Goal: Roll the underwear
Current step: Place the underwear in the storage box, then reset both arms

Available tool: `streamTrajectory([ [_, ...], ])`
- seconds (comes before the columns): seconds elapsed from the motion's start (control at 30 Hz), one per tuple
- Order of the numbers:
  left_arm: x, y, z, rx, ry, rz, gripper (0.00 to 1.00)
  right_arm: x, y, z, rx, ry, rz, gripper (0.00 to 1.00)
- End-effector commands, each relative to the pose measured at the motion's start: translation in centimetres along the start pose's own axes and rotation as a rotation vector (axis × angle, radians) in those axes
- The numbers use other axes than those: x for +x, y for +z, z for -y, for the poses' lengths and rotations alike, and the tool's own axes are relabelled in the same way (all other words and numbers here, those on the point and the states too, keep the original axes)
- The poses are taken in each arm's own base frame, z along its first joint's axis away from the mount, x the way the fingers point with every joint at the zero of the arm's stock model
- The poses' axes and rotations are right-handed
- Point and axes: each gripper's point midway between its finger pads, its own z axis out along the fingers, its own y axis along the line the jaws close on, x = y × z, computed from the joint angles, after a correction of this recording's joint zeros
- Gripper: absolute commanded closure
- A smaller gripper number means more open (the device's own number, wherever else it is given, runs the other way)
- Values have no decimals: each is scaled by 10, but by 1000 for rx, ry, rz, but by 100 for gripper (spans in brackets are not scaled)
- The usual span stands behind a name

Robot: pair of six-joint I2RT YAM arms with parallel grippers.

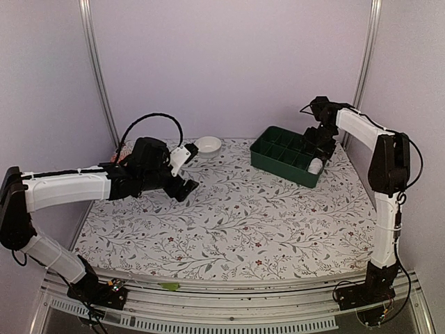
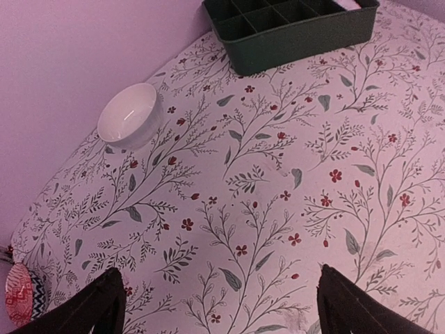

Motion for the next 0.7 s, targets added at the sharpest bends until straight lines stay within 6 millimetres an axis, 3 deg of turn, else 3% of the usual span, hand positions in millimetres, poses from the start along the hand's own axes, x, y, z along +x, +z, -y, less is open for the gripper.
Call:
streamTrajectory([
  [0.0,-17,-3,0,-1,2,41,4,-31,-36,-14,-83,-28,118,18],
  [0.33,-14,-6,-2,-13,13,35,4,-23,1,-21,-86,-42,78,21],
  [0.67,-10,-7,-5,-32,26,24,4,-20,44,-6,-12,-62,63,21],
])
